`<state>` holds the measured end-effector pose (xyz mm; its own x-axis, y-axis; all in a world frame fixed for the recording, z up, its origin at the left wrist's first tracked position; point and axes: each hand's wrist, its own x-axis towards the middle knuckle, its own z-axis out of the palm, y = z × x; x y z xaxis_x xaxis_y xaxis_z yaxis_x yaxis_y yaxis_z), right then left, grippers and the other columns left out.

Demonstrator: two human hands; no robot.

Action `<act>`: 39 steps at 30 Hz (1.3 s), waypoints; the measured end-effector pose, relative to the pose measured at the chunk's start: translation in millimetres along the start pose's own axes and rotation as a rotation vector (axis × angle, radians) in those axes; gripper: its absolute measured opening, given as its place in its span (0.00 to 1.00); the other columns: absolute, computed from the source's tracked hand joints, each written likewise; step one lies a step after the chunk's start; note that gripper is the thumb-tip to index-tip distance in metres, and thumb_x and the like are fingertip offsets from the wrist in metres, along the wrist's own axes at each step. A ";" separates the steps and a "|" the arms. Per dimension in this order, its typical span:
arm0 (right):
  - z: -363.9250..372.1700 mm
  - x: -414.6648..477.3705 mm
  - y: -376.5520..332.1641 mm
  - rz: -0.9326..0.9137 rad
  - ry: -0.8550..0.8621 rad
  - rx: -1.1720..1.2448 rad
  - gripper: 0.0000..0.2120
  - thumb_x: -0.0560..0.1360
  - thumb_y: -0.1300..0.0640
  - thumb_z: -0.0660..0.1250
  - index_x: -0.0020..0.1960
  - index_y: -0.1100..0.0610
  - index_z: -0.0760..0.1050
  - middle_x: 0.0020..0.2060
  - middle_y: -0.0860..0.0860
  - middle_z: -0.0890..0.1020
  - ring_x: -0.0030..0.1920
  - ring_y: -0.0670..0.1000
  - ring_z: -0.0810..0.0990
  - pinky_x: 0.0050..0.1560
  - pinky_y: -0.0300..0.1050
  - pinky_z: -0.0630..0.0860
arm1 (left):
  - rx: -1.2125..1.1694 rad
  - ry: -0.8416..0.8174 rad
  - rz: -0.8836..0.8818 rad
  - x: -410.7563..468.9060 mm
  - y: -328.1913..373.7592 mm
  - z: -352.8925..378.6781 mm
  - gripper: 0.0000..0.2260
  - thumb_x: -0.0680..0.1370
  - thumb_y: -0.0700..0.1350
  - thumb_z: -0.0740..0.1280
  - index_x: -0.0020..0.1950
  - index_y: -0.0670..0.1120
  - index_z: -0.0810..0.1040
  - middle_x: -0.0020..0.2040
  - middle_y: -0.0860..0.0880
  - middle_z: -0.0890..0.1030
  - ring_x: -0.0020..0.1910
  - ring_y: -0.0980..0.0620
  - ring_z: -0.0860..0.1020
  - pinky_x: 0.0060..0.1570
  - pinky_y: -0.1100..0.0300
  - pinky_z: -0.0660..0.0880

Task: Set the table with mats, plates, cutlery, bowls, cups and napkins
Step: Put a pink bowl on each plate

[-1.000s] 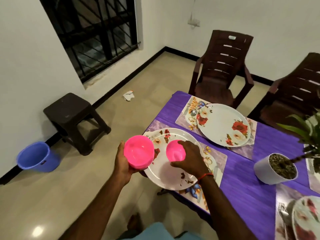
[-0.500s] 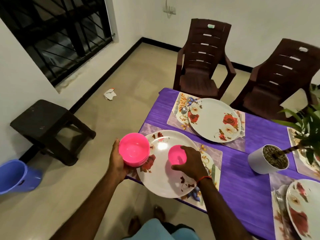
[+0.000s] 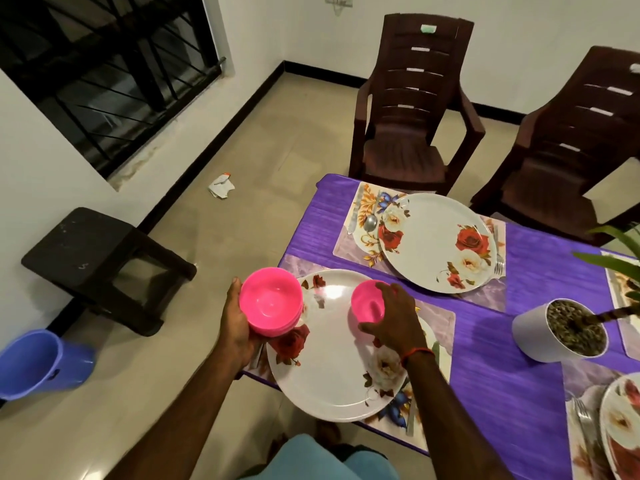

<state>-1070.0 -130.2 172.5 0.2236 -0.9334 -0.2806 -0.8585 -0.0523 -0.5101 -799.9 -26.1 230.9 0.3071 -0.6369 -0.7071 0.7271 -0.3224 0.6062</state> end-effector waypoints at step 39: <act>144.3 -29.0 -432.3 -0.596 -0.142 -0.154 0.62 0.61 0.32 0.79 0.81 0.52 0.48 0.78 0.51 0.59 0.74 0.54 0.62 0.64 0.51 0.75 | 0.131 0.030 0.045 19.2 205.4 -207.1 0.38 0.68 0.75 0.57 0.68 0.52 0.74 0.61 0.40 0.80 0.60 0.37 0.80 0.58 0.35 0.80</act>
<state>-638.8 -29.2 283.9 0.7342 -0.6723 -0.0947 -0.6214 -0.6093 -0.4925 -517.5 40.5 266.4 0.3568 -0.6322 -0.6878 0.6264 -0.3843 0.6782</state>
